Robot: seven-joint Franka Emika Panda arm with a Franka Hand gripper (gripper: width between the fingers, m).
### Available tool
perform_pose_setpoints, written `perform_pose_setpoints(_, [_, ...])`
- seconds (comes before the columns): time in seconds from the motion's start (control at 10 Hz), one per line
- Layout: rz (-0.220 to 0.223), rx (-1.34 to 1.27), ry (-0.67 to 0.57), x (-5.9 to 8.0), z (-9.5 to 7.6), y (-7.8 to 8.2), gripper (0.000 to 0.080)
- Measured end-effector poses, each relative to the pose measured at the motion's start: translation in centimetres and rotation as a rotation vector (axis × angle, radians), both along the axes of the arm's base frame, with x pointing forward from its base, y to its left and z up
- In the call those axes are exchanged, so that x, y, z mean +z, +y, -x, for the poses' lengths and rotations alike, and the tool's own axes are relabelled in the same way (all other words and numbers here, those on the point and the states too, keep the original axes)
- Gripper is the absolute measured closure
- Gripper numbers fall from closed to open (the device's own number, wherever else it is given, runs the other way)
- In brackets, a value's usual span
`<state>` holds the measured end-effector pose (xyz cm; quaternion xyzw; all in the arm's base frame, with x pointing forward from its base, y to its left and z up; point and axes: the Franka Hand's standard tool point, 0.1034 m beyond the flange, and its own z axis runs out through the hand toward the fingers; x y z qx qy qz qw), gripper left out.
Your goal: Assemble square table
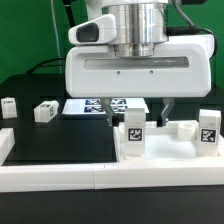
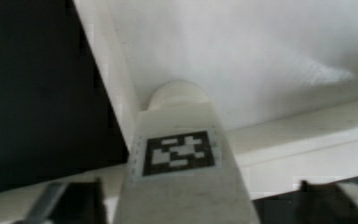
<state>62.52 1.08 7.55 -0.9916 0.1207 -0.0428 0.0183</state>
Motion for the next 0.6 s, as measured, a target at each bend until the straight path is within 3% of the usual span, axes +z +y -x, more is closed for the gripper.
perform_pose_setpoints(0.1, [-0.002, -0.022, 0.001, -0.01, 0.0, 0.0, 0.041])
perform_pose_setpoints(0.2, [-0.009, -0.094, 0.003, -0.02, 0.01, 0.0, 0.041])
perform_pose_setpoints(0.3, [-0.021, -0.208, 0.006, -0.04, 0.02, -0.04, 0.051])
perform_pose_setpoints(0.6, [-0.054, -0.546, 0.013, -0.12, -0.01, -0.18, 0.051])
